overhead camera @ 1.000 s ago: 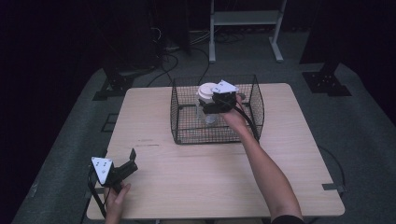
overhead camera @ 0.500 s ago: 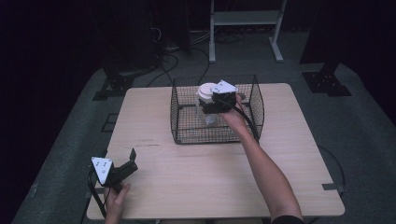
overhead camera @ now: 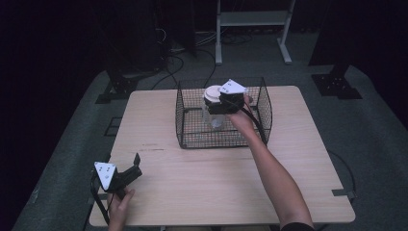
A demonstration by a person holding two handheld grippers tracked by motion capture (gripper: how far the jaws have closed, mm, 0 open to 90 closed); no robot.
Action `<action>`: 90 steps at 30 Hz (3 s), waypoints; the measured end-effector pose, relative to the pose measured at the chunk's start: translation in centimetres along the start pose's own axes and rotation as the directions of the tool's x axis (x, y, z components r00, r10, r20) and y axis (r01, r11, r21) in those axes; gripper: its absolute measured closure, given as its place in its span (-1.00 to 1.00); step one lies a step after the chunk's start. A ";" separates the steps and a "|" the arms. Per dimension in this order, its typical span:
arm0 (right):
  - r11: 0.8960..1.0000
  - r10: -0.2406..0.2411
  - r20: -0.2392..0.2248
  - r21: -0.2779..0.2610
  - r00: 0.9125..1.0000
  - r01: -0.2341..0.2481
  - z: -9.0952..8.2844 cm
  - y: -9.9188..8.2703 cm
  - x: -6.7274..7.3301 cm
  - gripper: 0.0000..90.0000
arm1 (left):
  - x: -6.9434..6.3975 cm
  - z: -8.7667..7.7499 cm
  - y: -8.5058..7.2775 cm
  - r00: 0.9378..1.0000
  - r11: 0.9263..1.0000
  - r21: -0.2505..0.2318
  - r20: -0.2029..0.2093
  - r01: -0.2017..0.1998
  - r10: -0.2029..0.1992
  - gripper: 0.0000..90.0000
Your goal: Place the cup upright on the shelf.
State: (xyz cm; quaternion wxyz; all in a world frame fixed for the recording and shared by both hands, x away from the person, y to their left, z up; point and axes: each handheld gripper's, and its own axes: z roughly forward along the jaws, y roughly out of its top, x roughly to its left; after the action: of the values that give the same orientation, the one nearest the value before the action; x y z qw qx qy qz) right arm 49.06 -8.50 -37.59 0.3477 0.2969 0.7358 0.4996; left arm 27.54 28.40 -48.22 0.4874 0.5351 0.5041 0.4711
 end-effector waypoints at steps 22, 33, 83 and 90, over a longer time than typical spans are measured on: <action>0.999 -0.013 -0.011 -0.052 1.000 0.013 -2.7 1.6 -0.5 -0.93 | -0.1 0.0 0.0 1.000 1.000 0.003 -0.005 -0.004 0.004 -1.00; 0.998 -0.024 -0.007 -0.066 1.000 0.023 -5.3 1.9 -0.7 -0.93 | 0.0 -0.1 0.0 1.000 1.000 0.000 -0.005 -0.001 0.001 -1.00; 0.999 -0.031 -0.057 -0.034 0.998 0.029 -12.9 -2.8 -0.6 -0.92 | -0.2 0.0 0.0 1.000 1.000 0.004 -0.006 -0.017 0.017 -1.00; 0.999 -0.023 -0.061 -0.032 0.998 0.021 -13.9 -3.5 -0.6 -0.92 | -0.2 0.0 0.0 1.000 1.000 0.003 -0.006 -0.020 0.020 -1.00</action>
State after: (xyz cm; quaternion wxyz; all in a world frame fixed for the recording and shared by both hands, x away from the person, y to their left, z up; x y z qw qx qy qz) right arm 37.89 -17.43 -37.14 0.3352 0.2677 0.7414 0.5160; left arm 27.49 28.16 -48.22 0.4802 0.5395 0.5008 0.4770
